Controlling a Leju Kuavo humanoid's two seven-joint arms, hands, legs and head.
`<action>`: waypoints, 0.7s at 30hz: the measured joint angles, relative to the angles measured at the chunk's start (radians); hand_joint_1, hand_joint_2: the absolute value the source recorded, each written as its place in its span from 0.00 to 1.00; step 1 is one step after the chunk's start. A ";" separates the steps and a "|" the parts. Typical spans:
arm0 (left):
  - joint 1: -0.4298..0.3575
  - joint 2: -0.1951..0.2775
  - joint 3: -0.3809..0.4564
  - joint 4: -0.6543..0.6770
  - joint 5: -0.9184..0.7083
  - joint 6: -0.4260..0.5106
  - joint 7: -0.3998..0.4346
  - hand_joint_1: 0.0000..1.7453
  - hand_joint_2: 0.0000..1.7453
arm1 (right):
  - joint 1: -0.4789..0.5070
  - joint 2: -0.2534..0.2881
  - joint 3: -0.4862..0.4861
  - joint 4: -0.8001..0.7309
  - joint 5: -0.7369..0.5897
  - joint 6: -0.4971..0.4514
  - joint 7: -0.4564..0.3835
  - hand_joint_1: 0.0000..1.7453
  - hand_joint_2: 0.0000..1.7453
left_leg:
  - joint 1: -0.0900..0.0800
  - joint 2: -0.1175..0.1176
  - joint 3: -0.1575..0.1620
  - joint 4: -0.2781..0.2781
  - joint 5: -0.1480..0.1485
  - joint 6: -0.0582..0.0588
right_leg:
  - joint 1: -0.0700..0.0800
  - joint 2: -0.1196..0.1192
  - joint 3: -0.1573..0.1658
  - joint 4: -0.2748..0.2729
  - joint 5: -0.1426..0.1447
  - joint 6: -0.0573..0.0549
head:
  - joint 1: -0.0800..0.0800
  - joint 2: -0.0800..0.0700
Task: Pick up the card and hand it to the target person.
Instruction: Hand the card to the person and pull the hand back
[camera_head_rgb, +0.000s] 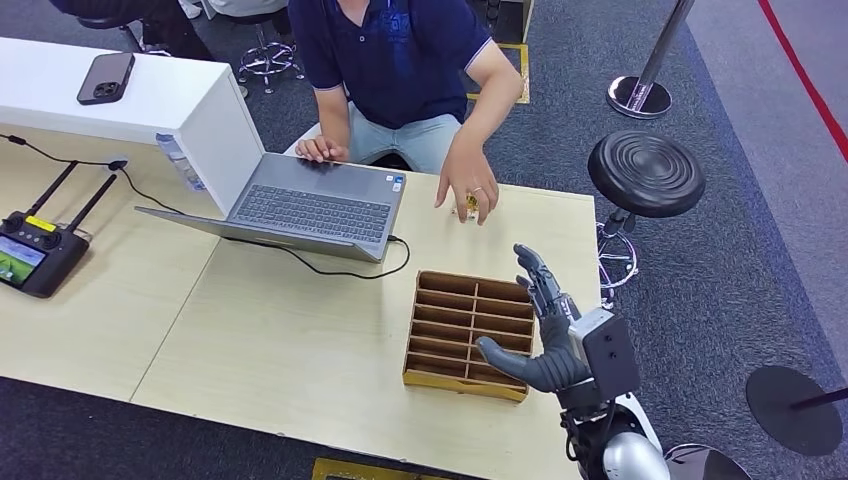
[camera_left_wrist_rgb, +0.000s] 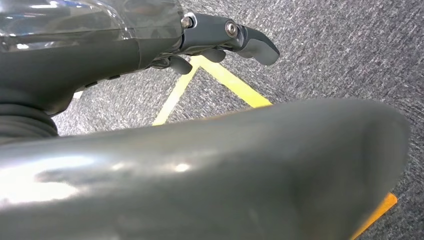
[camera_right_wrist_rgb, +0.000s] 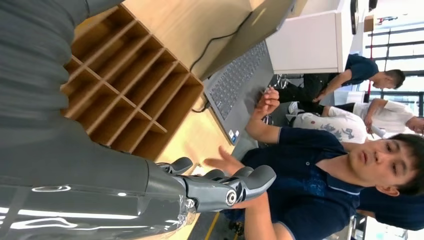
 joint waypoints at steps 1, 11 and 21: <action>0.000 0.001 0.001 0.000 0.001 -0.001 -0.002 0.00 0.00 | 0.006 -0.005 -0.001 0.003 0.000 -0.003 0.003 0.00 1.00 | 0.000 0.000 0.000 0.000 0.000 0.000 | 0.000 0.000 0.000 0.000 0.000 0.000 | 0.000 0.000; 0.000 0.005 0.004 0.000 0.003 -0.004 -0.006 0.00 0.00 | 0.069 -0.036 -0.030 0.083 -0.046 -0.055 -0.012 0.00 1.00 | 0.000 0.002 0.001 -0.001 0.000 0.000 | 0.000 0.001 0.001 -0.001 0.001 0.000 | 0.000 0.000; 0.000 0.005 0.001 0.000 -0.002 -0.004 -0.002 0.00 0.00 | 0.057 -0.028 -0.002 0.129 -0.067 -0.054 -0.030 0.00 1.00 | 0.000 0.003 0.002 -0.002 0.000 0.000 | 0.000 0.003 0.001 -0.002 0.002 -0.001 | 0.000 0.000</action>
